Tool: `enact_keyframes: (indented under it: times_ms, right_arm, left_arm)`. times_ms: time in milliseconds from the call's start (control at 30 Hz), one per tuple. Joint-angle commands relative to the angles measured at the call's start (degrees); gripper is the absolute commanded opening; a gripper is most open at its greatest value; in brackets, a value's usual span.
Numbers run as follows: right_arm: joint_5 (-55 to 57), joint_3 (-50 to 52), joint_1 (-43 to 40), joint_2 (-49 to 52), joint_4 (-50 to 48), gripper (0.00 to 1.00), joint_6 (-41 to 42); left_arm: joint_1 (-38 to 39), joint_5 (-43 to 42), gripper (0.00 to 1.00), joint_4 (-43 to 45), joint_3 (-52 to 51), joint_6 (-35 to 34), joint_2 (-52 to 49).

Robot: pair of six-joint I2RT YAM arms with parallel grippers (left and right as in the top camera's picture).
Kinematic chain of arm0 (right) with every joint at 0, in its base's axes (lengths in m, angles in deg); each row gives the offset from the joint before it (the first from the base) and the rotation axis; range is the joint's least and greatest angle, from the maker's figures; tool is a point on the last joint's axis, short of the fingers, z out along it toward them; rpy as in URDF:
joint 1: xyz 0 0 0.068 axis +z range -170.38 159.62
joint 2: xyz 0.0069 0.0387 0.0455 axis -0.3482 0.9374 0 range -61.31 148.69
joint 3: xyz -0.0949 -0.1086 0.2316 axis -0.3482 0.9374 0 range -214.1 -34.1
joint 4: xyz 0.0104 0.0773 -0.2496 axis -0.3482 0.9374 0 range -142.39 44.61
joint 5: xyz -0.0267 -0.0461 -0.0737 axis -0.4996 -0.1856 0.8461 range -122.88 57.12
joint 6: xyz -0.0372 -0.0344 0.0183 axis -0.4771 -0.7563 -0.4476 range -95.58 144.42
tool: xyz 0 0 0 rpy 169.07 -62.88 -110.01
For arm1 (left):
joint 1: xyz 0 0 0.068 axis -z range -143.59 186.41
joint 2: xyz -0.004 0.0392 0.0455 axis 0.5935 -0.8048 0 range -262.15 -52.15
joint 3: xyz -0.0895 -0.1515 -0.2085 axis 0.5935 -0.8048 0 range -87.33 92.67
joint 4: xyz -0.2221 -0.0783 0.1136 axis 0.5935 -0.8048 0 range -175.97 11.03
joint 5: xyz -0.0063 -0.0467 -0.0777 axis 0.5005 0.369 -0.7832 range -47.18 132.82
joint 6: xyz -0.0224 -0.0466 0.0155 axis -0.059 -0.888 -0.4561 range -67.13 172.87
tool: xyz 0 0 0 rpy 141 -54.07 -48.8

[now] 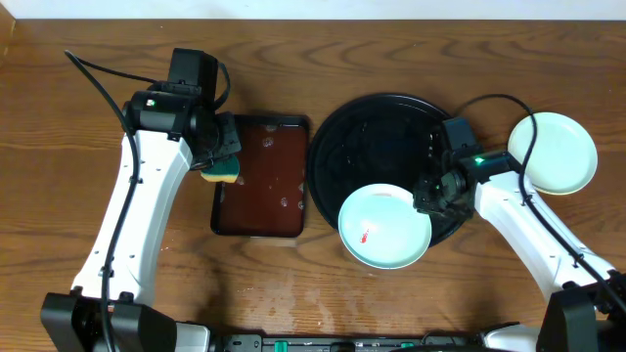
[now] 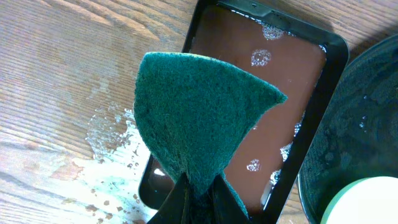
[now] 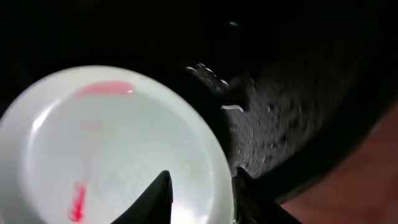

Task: Clean dirty plates on tray and stack at the side
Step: 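Grip the rim of the remaining pale green plate with the right gripper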

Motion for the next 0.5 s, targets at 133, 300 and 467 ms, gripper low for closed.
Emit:
enact_keyframes:
  times_ms: [133, 300, 467]
  right_arm:
    - [0.8, 0.9, 0.3, 0.1, -0.4, 0.37, -26.4]
    - [0.1, 4.4, -0.3, 0.1, -4.9, 0.34, -26.7]
    - [-3.0, 8.5, -0.4, 0.1, -10.5, 0.25, -26.8]
  left_arm:
    - [0.1, 0.1, 0.08, -0.1, -0.3, 0.3, -0.2]
    - [0.1, 0.2, 0.08, -0.1, -0.3, 0.3, -0.2]
    - [0.1, 0.2, 0.08, -0.1, -0.3, 0.3, -0.2]
